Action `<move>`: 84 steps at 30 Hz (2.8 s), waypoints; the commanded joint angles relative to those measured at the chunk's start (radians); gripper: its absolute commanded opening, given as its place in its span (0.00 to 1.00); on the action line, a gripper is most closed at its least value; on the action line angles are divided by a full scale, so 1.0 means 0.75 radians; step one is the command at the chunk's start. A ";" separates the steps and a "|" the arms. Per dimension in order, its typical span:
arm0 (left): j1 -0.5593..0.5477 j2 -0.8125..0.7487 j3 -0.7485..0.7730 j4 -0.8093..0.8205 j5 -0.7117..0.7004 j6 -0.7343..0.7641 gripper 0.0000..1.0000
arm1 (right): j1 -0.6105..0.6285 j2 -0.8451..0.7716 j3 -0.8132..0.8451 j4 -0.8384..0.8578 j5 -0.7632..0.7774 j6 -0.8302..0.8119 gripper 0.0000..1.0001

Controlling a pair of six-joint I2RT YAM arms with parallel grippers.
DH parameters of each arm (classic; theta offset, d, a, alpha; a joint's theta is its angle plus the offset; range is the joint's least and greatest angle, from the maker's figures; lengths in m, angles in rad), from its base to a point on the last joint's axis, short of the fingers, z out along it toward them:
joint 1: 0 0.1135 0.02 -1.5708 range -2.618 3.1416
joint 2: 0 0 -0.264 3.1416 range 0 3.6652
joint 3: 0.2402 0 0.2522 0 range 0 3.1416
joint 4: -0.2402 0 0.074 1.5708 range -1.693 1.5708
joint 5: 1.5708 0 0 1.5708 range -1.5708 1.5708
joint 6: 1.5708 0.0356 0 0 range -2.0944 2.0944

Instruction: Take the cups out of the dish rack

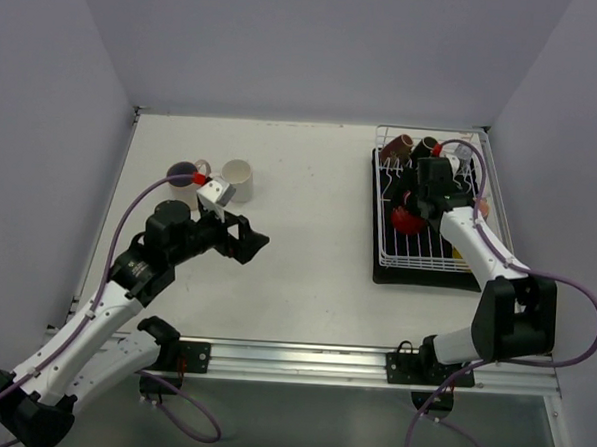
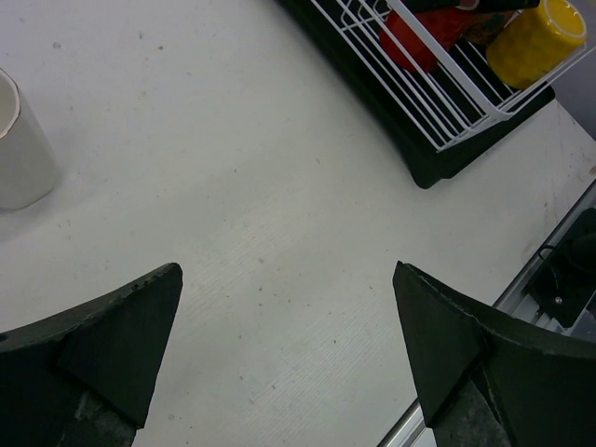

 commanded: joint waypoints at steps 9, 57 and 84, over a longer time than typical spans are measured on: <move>-0.004 0.029 0.001 0.131 0.168 -0.045 0.98 | 0.012 -0.255 -0.035 0.140 0.068 -0.053 0.49; -0.401 0.253 -0.132 1.089 0.138 -0.643 0.00 | 0.438 -0.955 -0.749 1.187 -1.002 0.800 0.99; -0.183 1.483 1.189 -0.443 -0.630 0.119 0.00 | 0.440 -1.204 -0.575 0.187 -0.445 0.255 0.99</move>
